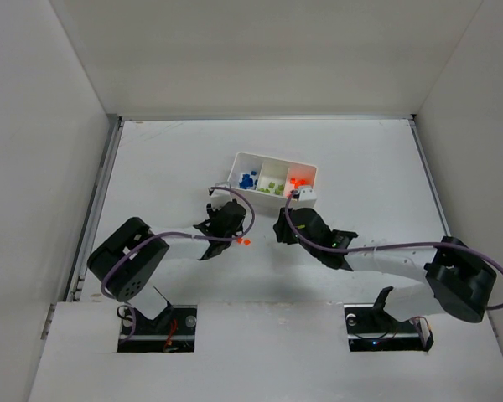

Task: Sort the legos into containers by color

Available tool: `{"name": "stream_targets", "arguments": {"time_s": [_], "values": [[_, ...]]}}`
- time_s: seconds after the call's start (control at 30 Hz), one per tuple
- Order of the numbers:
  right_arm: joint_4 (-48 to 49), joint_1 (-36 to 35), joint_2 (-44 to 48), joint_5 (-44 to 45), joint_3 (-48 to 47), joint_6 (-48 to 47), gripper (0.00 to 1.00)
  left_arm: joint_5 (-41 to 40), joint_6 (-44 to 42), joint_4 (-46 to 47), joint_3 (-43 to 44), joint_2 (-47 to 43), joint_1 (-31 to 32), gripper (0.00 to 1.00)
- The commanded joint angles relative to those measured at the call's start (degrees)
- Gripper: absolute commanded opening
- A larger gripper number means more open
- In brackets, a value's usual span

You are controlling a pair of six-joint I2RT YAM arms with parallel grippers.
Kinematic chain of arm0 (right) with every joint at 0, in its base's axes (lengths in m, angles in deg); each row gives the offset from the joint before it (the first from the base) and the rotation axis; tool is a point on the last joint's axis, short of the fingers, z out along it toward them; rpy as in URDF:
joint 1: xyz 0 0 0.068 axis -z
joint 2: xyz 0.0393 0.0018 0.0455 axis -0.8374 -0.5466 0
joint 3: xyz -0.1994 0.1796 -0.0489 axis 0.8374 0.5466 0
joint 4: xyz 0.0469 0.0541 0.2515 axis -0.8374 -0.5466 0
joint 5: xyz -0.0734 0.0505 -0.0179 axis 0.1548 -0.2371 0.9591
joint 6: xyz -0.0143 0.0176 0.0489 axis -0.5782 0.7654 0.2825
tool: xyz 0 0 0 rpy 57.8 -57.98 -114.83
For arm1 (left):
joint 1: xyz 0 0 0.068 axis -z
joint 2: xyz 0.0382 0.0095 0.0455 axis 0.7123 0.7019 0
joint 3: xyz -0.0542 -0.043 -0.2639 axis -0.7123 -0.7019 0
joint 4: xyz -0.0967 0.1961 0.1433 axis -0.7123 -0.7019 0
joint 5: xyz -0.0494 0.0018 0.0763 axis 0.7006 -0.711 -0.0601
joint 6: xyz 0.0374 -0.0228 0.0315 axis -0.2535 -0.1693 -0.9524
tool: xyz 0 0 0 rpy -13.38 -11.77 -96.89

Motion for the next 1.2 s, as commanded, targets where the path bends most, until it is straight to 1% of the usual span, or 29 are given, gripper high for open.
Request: {"name": "stream_targets", "arguments": {"time_s": [0.0,0.13,0.23,0.3,0.4,0.57,0.77,0.9,1.0,1.17], "values": [[3.8,-0.8,-0.4,0.6,1.0,3.1,0.45,-1.3,-0.3,-0.4,1.9,0.5,0.0,0.35],[5.5,-1.7,-3.2,-1.2,1.0,3.9,0.48,-1.8,-0.3,-1.3,1.8,0.4,0.5,0.24],[5.7,-4.0,-6.6,-2.5,-0.4,4.5,0.51,-1.8,-0.4,-2.1,1.7,0.0,0.5,0.19],[5.8,-5.6,-9.5,-2.7,-1.9,4.0,0.52,-1.8,-0.8,-2.2,1.3,-0.9,0.5,0.18],[5.0,-8.0,-12.2,-1.7,-4.0,3.2,0.52,-1.5,-0.3,-2.4,0.5,-2.9,0.5,0.17],[5.3,-8.8,-15.5,-1.2,-6.5,1.5,0.52,-1.1,-0.8,-3.1,-0.9,-9.3,0.5,0.17],[4.9,-9.2,-19.5,-0.7,-10.0,-0.4,0.5,3.4,0.6,-4.6,-3.6,-18.0,-3.5,0.17],[2.9,-10.2,-22.0,2.2,-12.6,-2.8,0.49,6.0,2.6,-5.9,-5.2,-22.6,-5.7,0.18],[2.3,-10.7,-23.9,2.6,-14.3,-5.0,0.49,7.7,3.0,-6.1,-5.8,-24.3,-6.9,0.18],[1.8,-11.9,-26.7,2.8,-16.9,-6.6,0.46,9.6,3.9,-6.0,-6.2,-24.5,-8.2,0.19]]}}
